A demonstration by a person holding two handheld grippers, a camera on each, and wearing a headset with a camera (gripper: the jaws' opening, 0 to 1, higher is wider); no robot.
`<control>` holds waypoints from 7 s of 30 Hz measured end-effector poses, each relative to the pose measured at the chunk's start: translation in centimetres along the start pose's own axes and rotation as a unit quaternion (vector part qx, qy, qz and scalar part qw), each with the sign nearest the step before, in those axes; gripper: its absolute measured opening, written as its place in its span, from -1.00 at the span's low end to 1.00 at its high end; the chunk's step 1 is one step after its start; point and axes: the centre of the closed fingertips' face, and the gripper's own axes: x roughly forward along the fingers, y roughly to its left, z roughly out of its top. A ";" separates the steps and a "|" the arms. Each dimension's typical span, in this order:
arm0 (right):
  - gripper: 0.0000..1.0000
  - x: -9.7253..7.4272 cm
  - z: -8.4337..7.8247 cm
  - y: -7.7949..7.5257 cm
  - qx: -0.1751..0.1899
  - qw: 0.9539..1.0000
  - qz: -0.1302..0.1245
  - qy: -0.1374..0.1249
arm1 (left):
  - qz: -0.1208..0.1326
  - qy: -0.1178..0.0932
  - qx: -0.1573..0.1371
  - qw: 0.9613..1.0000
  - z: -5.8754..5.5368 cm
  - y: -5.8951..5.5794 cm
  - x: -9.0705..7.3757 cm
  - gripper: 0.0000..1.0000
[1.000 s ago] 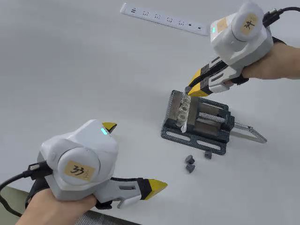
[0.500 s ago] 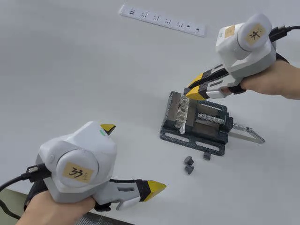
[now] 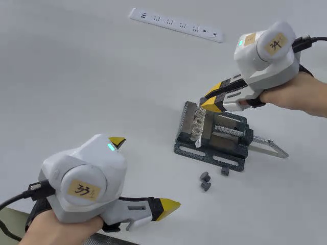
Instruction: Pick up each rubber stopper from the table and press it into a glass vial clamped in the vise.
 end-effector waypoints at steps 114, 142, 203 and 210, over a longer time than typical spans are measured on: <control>-1.00 -0.1 -0.1 0.1 -0.121 0.978 0.094 0.140 | 0.006 -0.017 -0.023 1.000 0.3 0.4 0.1 0.93; -1.00 -0.2 -0.2 0.9 -0.134 0.967 0.104 0.190 | 0.004 -0.014 -0.025 1.000 0.0 0.4 0.0 0.93; -1.00 -0.2 0.0 0.1 -0.087 0.984 0.079 0.136 | 0.005 -0.012 -0.017 1.000 0.5 0.5 0.0 0.92; -0.95 -0.5 -0.2 0.4 -0.067 0.987 0.080 0.120 | 0.006 -0.014 -0.018 1.000 0.7 0.7 0.0 0.92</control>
